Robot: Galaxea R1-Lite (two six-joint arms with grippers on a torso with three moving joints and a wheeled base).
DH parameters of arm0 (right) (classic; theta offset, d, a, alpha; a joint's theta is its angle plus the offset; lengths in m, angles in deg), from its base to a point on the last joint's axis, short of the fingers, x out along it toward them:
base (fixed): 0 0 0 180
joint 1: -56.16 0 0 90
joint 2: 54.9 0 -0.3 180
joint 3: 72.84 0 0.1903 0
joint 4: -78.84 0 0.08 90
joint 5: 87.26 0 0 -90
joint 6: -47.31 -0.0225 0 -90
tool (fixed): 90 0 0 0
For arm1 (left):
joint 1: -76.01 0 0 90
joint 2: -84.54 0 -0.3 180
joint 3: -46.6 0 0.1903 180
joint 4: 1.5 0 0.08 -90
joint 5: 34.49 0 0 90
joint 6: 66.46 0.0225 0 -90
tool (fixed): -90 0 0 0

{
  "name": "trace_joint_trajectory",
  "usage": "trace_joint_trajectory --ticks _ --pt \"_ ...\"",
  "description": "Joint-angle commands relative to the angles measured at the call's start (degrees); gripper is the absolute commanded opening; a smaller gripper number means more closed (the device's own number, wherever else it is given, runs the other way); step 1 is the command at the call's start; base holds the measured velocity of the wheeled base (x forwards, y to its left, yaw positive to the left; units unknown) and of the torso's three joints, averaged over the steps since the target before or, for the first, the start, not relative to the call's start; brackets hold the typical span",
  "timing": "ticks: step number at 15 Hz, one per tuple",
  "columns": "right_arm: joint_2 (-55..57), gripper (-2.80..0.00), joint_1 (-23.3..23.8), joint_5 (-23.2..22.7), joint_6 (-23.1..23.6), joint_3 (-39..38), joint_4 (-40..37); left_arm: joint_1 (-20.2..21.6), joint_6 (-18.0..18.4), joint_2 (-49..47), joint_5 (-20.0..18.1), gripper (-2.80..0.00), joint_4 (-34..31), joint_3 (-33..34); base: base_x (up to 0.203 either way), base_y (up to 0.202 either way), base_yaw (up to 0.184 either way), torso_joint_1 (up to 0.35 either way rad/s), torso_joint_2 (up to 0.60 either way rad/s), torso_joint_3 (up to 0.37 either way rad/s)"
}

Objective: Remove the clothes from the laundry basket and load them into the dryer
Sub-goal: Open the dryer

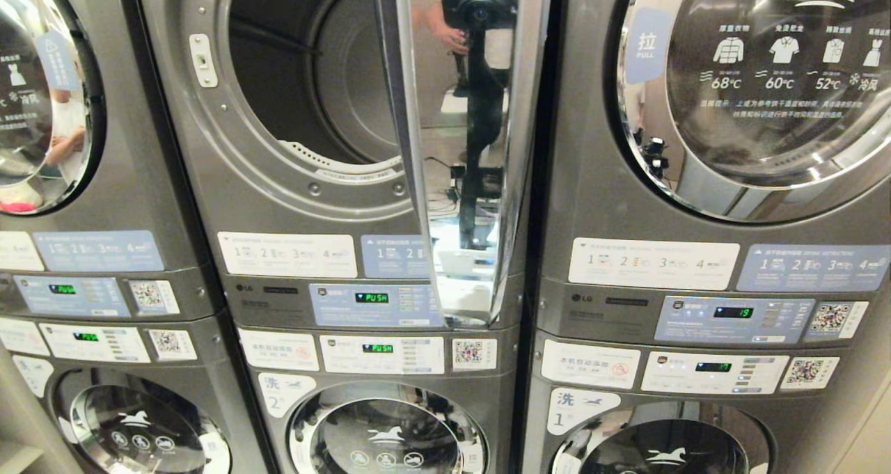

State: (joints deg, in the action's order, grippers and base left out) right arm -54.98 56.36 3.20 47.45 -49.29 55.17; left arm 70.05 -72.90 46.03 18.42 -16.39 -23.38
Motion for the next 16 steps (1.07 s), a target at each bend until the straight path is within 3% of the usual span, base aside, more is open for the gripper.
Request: trace_joint_trajectory --ticks 1,3,8,16 --pt "0.0 -2.8 0.0 0.0 0.0 0.0 0.0 -6.6 -1.6 -14.1 -2.2 -2.8 2.6 -5.2 0.0 0.0 0.0 0.0 0.0 0.0" --pt "0.0 -2.8 0.0 0.0 0.0 0.0 0.0 -14.0 -3.2 -18.8 -3.9 -2.8 5.3 -7.6 0.0 0.0 0.0 0.0 0.0 0.0" --pt "0.0 -2.8 0.0 0.0 0.0 -0.1 0.0 -18.9 -2.0 -26.8 -4.3 -2.8 9.2 -10.2 0.0 0.0 0.0 0.0 0.0 0.0" --pt "0.0 -2.8 0.0 0.1 0.0 0.0 0.0 -29.3 -1.2 -35.1 -2.9 -2.8 9.8 -14.6 0.0 0.0 0.0 0.0 0.0 0.0"
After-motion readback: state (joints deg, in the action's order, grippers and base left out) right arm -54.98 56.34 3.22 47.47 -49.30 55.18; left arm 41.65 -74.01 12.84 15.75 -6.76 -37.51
